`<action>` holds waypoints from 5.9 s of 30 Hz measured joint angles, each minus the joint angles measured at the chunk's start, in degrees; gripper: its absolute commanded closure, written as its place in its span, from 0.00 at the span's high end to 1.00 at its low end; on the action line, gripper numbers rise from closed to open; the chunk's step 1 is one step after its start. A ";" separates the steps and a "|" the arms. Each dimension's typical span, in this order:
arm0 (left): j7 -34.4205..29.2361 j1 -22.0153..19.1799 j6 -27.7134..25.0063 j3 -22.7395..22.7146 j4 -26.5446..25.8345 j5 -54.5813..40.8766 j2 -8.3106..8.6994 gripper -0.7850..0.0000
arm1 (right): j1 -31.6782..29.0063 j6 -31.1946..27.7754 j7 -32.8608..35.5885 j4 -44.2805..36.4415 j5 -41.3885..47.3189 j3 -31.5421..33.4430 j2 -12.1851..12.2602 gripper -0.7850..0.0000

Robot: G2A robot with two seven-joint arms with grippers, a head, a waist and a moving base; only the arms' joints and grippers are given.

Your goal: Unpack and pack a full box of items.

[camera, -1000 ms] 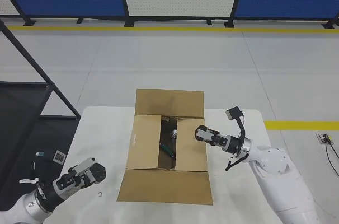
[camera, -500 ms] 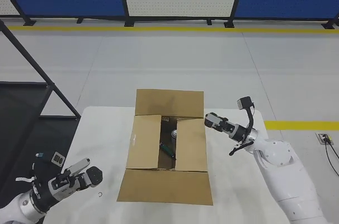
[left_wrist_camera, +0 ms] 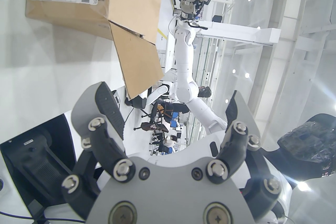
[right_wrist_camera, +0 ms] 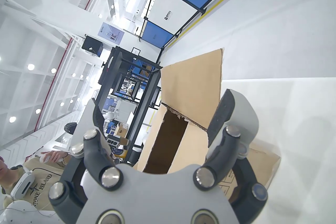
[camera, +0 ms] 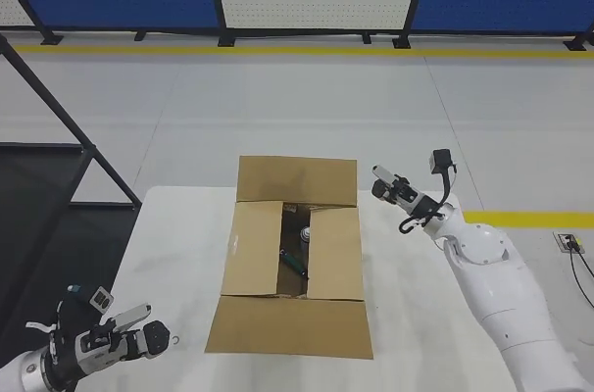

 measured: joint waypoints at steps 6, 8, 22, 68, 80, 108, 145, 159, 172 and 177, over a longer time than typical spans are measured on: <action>0.01 0.00 -0.01 0.00 0.00 -0.02 -0.01 1.00 | 0.00 0.00 0.00 0.01 0.00 0.00 0.00 1.00; 0.42 0.10 0.11 0.53 -0.38 0.07 -0.01 1.00 | -0.22 0.54 -0.25 -0.15 0.53 -0.24 -0.16 1.00; 1.18 -0.06 -0.14 6.65 -0.04 3.49 0.92 1.00 | 8.99 -5.08 -2.81 17.59 2.05 -7.99 -5.00 1.00; 3.84 1.26 -2.90 9.00 -0.53 -1.81 3.02 1.00 | 13.07 -21.74 14.59 28.88 8.51 -8.00 -7.89 1.00; 7.01 0.88 -4.14 11.97 -0.46 -4.53 3.04 1.00 | 13.02 -22.39 15.37 27.10 7.65 -8.10 -7.69 1.00; 20.91 -3.10 -5.01 15.19 -3.22 -14.17 2.18 1.00 | 7.99 -21.29 16.53 14.18 6.01 -9.70 -4.81 1.00; 41.88 -11.58 -2.51 22.96 -0.54 -15.65 0.76 1.00 | 3.22 -12.53 22.56 4.19 11.29 -9.09 -1.56 1.00; 53.04 -18.63 0.93 30.48 3.30 -13.71 -0.52 1.00 | -1.89 -5.63 25.01 -4.92 11.57 -6.44 0.30 1.00; 55.64 -21.45 1.59 33.09 6.68 -13.23 -1.34 1.00 | -3.60 -0.52 33.08 -7.00 20.88 -4.57 1.03 1.00; 55.70 -21.83 1.87 33.54 6.73 -13.05 -1.56 1.00 | -2.64 1.84 38.66 -4.53 24.28 -4.29 1.19 1.00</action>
